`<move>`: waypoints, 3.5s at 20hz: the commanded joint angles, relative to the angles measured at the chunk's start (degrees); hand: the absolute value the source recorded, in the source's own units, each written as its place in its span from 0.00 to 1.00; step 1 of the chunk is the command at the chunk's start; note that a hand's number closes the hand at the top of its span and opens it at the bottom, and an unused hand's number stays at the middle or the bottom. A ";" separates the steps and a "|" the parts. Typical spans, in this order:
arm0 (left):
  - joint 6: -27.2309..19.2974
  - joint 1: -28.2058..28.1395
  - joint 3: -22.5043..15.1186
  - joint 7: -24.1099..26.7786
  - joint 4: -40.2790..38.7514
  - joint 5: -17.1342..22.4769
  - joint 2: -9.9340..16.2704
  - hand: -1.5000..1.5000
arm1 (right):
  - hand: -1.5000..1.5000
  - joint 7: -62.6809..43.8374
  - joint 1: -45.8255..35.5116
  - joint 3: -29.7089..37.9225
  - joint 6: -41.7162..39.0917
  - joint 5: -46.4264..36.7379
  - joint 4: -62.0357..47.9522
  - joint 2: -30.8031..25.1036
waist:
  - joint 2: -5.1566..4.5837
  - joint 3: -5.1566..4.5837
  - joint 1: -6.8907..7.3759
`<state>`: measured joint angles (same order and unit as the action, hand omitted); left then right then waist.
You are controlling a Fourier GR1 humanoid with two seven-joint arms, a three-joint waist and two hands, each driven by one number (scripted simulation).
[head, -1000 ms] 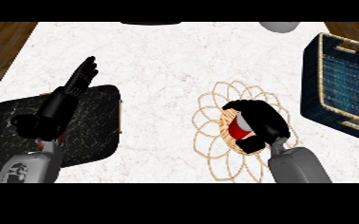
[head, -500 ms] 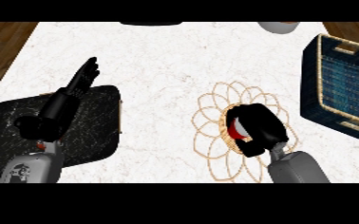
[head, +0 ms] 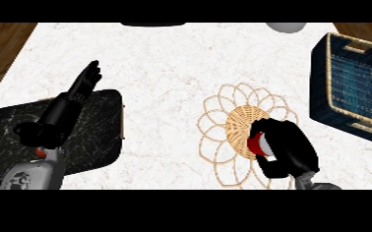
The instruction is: Pick the can from the placemat and place it in the basket
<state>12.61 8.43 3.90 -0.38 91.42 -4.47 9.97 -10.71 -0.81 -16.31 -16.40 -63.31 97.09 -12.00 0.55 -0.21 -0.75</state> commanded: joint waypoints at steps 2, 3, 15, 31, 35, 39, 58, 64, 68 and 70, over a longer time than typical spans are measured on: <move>1.02 1.08 0.83 -1.10 0.44 0.71 1.04 0.50 | 1.00 -7.01 9.67 1.13 -1.43 0.61 13.55 1.22 | -0.36 0.18 -0.09; 0.57 0.12 0.61 -1.14 0.92 -0.01 0.94 0.50 | 1.00 -8.03 11.74 -0.79 -1.11 0.88 16.11 3.31 | -0.36 0.19 0.01; 1.52 -0.72 1.39 -1.13 2.24 1.51 1.22 0.50 | 1.00 -16.41 11.67 0.84 4.17 20.09 45.22 11.93 | -0.26 0.17 0.27; 0.84 1.76 0.74 -0.47 -2.62 -0.02 0.22 0.50 | 1.00 -42.61 -21.29 20.65 -8.67 23.11 43.42 7.19 | -0.48 0.11 0.38; 2.99 1.11 2.33 -2.00 1.14 2.52 1.98 0.50 | 1.00 -44.77 -29.25 29.30 -10.45 26.18 39.16 3.33 | -0.33 0.17 0.64; -0.33 0.98 -0.71 -1.79 0.74 -1.05 -1.27 0.50 | 1.00 -40.50 -37.64 39.18 -7.35 28.55 25.67 -3.38 | -0.48 0.21 0.81; -0.06 0.29 -1.18 -4.97 5.10 -0.16 -2.51 0.50 | 1.00 -18.09 -37.99 51.25 4.48 33.84 -10.10 -21.59 | -0.50 0.22 0.96; 1.42 0.85 0.84 2.74 -3.21 -0.62 -0.91 0.50 | 1.00 -4.75 -36.97 51.39 15.42 31.58 -24.21 -22.36 | -0.72 0.21 1.18; 0.55 0.24 -0.49 -2.17 2.64 -1.27 -1.49 0.50 | 1.00 3.44 -34.42 51.26 20.79 30.45 -30.50 -22.96 | -0.67 0.24 1.36; 1.96 2.67 0.69 -4.88 3.21 0.64 -0.32 0.50 | 1.00 7.99 -35.44 52.01 22.36 31.38 -36.13 -24.45 | -0.71 0.25 1.46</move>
<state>14.00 9.60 4.34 -1.33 91.74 -4.96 9.24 -9.50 -35.92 35.66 1.64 -31.81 68.73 -35.29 -0.15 0.03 0.48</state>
